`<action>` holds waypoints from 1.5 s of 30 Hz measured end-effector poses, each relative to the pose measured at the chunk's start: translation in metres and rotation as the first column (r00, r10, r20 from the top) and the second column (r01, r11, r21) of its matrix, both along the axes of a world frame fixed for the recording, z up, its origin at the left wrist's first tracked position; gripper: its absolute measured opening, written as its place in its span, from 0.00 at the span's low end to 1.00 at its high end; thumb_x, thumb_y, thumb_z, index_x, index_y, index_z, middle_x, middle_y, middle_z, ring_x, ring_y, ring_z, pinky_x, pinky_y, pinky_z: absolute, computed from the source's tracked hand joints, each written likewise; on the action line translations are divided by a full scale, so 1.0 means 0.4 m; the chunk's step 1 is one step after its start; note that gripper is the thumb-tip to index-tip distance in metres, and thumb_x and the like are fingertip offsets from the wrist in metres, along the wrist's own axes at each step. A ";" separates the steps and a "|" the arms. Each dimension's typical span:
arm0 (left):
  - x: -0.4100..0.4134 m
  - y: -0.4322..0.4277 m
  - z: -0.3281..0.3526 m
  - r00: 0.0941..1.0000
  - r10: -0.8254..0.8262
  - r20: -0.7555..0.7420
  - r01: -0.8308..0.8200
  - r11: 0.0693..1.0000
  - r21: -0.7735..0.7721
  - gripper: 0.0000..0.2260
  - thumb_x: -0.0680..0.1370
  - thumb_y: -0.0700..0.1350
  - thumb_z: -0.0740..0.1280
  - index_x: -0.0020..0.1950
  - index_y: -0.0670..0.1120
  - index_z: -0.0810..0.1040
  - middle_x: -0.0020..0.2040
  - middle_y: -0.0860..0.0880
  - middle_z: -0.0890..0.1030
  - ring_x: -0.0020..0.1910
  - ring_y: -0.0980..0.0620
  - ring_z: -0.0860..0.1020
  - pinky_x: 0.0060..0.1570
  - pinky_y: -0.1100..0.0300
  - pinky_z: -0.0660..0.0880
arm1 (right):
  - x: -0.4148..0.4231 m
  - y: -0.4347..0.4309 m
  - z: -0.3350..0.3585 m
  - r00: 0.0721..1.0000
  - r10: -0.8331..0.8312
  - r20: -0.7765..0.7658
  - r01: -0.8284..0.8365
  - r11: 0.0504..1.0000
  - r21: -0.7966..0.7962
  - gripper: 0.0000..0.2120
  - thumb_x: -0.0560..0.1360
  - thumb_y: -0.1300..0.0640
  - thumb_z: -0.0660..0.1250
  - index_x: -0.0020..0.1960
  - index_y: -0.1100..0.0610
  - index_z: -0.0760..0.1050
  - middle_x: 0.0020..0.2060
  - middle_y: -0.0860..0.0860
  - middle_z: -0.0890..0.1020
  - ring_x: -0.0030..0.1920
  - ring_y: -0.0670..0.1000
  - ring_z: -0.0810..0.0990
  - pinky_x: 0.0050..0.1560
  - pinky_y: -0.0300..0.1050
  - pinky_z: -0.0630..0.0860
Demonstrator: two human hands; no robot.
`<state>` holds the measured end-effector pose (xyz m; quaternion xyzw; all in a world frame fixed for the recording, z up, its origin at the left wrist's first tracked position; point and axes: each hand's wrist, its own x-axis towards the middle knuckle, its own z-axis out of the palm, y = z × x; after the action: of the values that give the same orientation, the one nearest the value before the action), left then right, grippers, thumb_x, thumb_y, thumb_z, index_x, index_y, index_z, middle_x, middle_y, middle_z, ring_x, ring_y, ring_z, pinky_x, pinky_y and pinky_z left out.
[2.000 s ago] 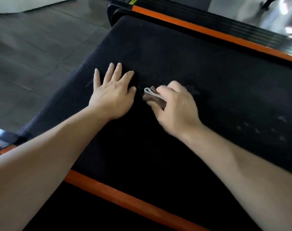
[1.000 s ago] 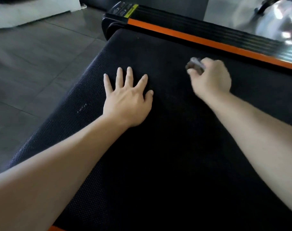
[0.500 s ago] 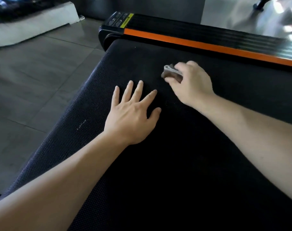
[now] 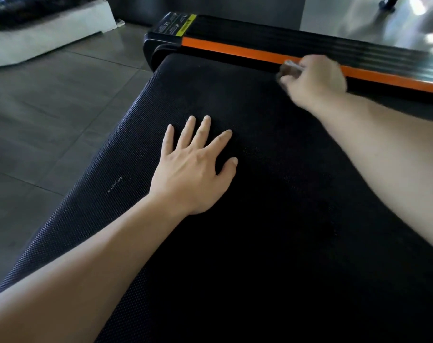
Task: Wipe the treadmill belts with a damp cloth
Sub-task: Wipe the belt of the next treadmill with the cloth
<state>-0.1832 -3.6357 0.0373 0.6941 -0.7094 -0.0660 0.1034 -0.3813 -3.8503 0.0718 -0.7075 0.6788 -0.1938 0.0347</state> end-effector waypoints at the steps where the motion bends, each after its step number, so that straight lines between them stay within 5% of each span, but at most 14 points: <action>1: 0.000 0.000 -0.001 1.000 0.002 -0.002 -0.002 1.000 -0.002 0.30 0.80 0.67 0.46 0.82 0.61 0.56 0.85 0.49 0.51 0.84 0.46 0.43 0.80 0.41 0.37 | -0.034 -0.011 -0.001 0.999 -0.035 -0.013 0.035 0.999 -0.014 0.14 0.77 0.41 0.67 0.53 0.51 0.79 0.46 0.50 0.80 0.49 0.57 0.79 0.43 0.48 0.70; 6: -0.002 -0.002 -0.001 1.000 0.007 -0.002 -0.007 1.000 0.004 0.30 0.80 0.67 0.46 0.82 0.61 0.56 0.85 0.49 0.50 0.84 0.46 0.43 0.80 0.41 0.37 | -0.098 0.018 -0.026 0.990 -0.141 -0.018 0.140 0.987 -0.077 0.15 0.78 0.41 0.66 0.55 0.51 0.79 0.50 0.53 0.82 0.52 0.59 0.81 0.44 0.48 0.71; 11: -0.003 0.000 0.002 1.000 0.010 0.002 -0.010 1.000 0.001 0.30 0.80 0.67 0.46 0.82 0.60 0.57 0.85 0.48 0.51 0.84 0.46 0.43 0.80 0.40 0.38 | -0.081 0.086 -0.045 0.990 0.130 -0.060 -0.135 0.988 -0.081 0.13 0.78 0.41 0.66 0.49 0.51 0.76 0.45 0.51 0.77 0.44 0.56 0.76 0.42 0.47 0.68; 16: -0.005 -0.001 0.002 1.000 0.009 0.006 -0.009 1.000 0.002 0.31 0.80 0.67 0.46 0.82 0.60 0.57 0.85 0.48 0.51 0.84 0.45 0.44 0.80 0.40 0.38 | -0.130 0.056 -0.019 0.991 -0.135 0.009 0.135 0.987 -0.084 0.16 0.78 0.42 0.65 0.55 0.53 0.79 0.47 0.53 0.81 0.53 0.61 0.81 0.44 0.48 0.70; 21: -0.006 0.000 0.003 1.000 0.010 0.011 -0.010 1.000 0.010 0.31 0.80 0.67 0.45 0.82 0.60 0.57 0.85 0.48 0.52 0.84 0.45 0.44 0.80 0.40 0.38 | -0.093 0.183 -0.050 0.965 0.262 -0.019 -0.262 0.962 -0.079 0.13 0.77 0.42 0.69 0.44 0.51 0.73 0.43 0.50 0.74 0.42 0.54 0.74 0.38 0.45 0.65; 26: -0.006 0.001 0.003 1.000 0.010 0.014 -0.010 1.000 0.010 0.28 0.82 0.65 0.49 0.82 0.60 0.57 0.85 0.47 0.51 0.84 0.45 0.44 0.80 0.40 0.38 | -0.174 0.123 -0.016 0.997 -0.065 0.038 0.067 0.996 -0.050 0.16 0.77 0.40 0.65 0.50 0.53 0.78 0.45 0.52 0.80 0.48 0.60 0.80 0.42 0.48 0.70; 32: -0.006 0.002 0.007 1.000 0.009 0.020 -0.010 1.000 0.026 0.29 0.82 0.65 0.49 0.82 0.59 0.58 0.85 0.47 0.51 0.84 0.45 0.44 0.80 0.39 0.38 | -0.096 0.312 -0.034 0.938 0.345 -0.045 -0.347 0.936 -0.055 0.19 0.78 0.37 0.65 0.40 0.51 0.70 0.38 0.47 0.73 0.34 0.49 0.72 0.31 0.43 0.63; 38: -0.006 0.002 0.006 1.000 0.014 0.011 -0.014 1.000 0.019 0.29 0.82 0.66 0.49 0.82 0.59 0.59 0.85 0.46 0.52 0.84 0.44 0.45 0.80 0.39 0.39 | -0.165 0.262 -0.015 0.999 -0.018 -0.041 0.013 0.995 -0.097 0.16 0.79 0.39 0.62 0.44 0.51 0.73 0.43 0.52 0.78 0.46 0.59 0.79 0.39 0.47 0.67; 43: -0.008 0.005 0.016 0.999 0.029 -0.036 -0.029 0.999 0.020 0.28 0.82 0.64 0.53 0.82 0.57 0.60 0.84 0.46 0.55 0.84 0.43 0.47 0.80 0.38 0.40 | -0.102 0.415 -0.042 0.940 0.338 -0.056 -0.342 0.934 -0.102 0.15 0.78 0.42 0.66 0.41 0.50 0.68 0.39 0.48 0.74 0.37 0.51 0.73 0.37 0.45 0.66; 45: -0.016 0.013 0.027 0.995 0.032 -0.097 -0.033 0.999 -0.003 0.27 0.83 0.60 0.57 0.82 0.56 0.62 0.83 0.46 0.60 0.84 0.44 0.51 0.80 0.38 0.42 | -0.139 0.389 -0.034 0.943 0.307 -0.131 -0.321 0.941 -0.108 0.13 0.79 0.42 0.64 0.44 0.50 0.72 0.41 0.50 0.77 0.40 0.55 0.77 0.40 0.48 0.70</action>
<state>-0.1895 -3.6306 0.0482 0.7012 -0.6923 -0.0966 0.1403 -0.4371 -3.6946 0.0580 -0.8173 0.5441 -0.1889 -0.0183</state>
